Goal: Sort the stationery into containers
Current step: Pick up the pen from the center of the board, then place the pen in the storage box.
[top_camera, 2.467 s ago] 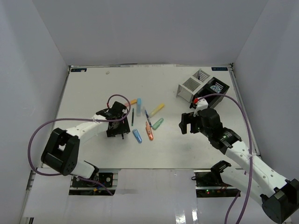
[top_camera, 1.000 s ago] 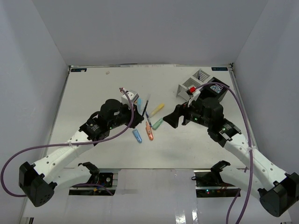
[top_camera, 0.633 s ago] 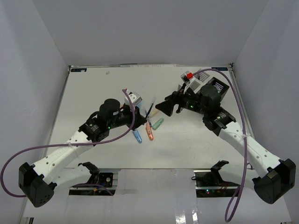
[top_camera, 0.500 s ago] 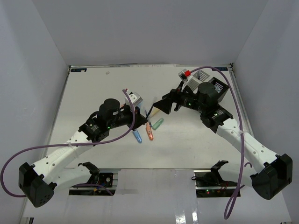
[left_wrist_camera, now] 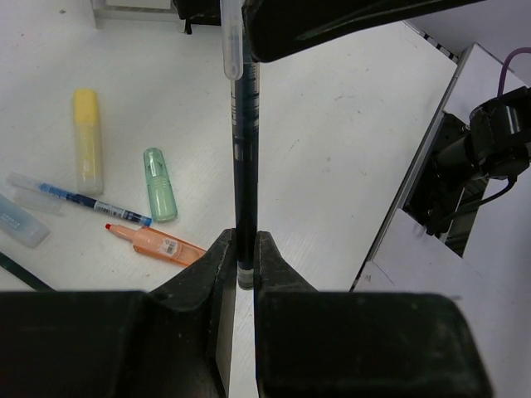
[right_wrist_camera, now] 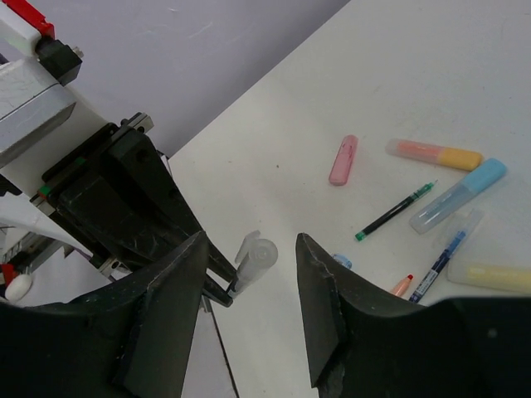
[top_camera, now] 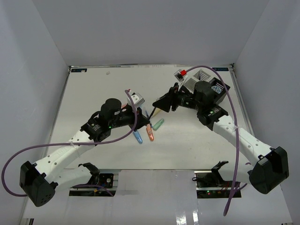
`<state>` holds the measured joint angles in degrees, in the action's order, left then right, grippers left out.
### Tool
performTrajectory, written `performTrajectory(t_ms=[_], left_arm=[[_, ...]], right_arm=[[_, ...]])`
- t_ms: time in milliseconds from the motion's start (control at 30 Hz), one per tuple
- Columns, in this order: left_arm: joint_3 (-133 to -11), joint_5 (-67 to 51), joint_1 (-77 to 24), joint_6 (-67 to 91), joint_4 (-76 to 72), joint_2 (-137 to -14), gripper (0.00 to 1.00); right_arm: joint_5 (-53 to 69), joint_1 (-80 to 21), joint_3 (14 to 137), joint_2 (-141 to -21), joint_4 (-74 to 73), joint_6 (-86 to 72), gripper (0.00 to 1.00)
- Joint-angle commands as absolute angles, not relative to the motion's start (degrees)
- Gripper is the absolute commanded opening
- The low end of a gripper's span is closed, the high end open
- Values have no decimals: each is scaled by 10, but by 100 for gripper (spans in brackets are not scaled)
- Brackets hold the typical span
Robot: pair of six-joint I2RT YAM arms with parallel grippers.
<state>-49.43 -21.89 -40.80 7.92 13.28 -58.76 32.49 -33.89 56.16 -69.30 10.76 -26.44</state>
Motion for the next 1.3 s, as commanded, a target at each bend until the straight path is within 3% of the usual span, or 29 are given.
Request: performTrajectory(t_ms=[0,133,300,333,433,467,533,567,667,933,1267], left_arm=[[-507,-232,-410,73,118,-587,0],[-510,-231,-410,75,116,-593,3],[-508,-228,-410,77,115,-596,9],[-507,-225,-410,78,115,-595,16],[-503,-212,-410,79,115,-592,34],[-501,-199,-410,82,114,-591,51],[-496,-181,-410,86,115,-585,68],[-493,-172,-410,90,117,-583,83],[-485,-125,-410,98,126,-569,98],[-479,170,-403,137,182,-559,98],[-506,249,-360,164,257,-658,98]], right_arm=[[344,-340,585,-695,143,-267,52],[344,-341,585,-698,140,-263,31],[333,-340,584,-700,126,-252,12],[329,-340,584,-700,122,-250,8],[308,-340,583,-695,112,-236,8],[297,-340,583,-693,109,-229,8],[283,-338,582,-689,106,-219,8],[263,-337,584,-687,101,-213,8],[209,-316,598,-684,74,-183,8],[-43,-219,670,-705,59,-75,8],[-176,-142,850,-886,99,34,8]])
